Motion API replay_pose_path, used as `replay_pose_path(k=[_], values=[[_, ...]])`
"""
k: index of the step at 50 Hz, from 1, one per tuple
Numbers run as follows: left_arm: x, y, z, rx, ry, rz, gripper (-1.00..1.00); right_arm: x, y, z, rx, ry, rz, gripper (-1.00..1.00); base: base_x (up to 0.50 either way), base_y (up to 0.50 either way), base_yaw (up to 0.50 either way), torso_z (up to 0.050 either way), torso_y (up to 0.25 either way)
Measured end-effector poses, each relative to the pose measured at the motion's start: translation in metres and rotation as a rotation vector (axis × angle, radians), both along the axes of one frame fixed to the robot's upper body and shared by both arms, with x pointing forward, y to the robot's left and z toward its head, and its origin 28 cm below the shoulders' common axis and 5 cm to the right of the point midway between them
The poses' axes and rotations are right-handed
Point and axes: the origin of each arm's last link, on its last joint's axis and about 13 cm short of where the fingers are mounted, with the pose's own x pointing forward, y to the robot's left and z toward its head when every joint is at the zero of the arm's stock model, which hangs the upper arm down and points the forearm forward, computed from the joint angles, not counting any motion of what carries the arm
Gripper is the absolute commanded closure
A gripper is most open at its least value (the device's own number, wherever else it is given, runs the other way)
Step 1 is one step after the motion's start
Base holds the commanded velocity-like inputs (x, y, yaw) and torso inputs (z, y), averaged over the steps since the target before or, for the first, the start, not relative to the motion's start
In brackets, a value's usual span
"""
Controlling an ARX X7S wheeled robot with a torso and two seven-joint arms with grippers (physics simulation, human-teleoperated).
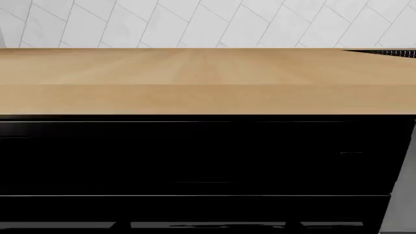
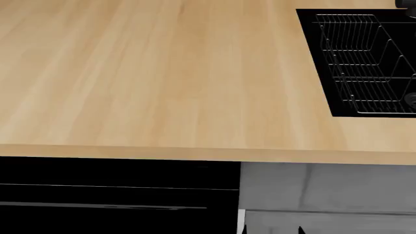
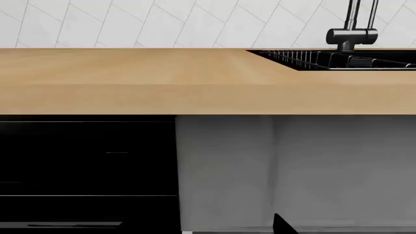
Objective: Navigate to the shelves.
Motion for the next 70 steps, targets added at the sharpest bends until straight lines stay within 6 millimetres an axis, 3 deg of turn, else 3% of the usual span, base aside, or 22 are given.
replay_pose_path(k=[20,39,60,70], values=[[0.0014,-0.0008,0.0000,-0.003,0.003,-0.001,-1.00,0.0003,-0.0003,0.0006,0.001,-0.013,0.002,-1.00,-0.01,0.00,0.00,0.000,0.000],[0.0039,-0.0016,-0.0008,-0.002,0.008,0.001,-1.00,0.0026,-0.0011,0.0000,-0.011,-0.018,-0.016,-1.00,-0.48,0.00,0.00,0.000,0.000],[0.0052,-0.0011,-0.0006,-0.001,0.018,0.013,-1.00,0.0031,-0.0016,0.0017,0.007,-0.020,-0.008,-1.00,-0.01,0.00,0.00,0.000,0.000],[0.0058,-0.0007,-0.0005,0.000,0.020,0.015,-1.00,0.0028,-0.0008,0.0022,-0.011,-0.040,-0.010,-1.00,-0.15,0.00,-0.48,0.000,0.000]])
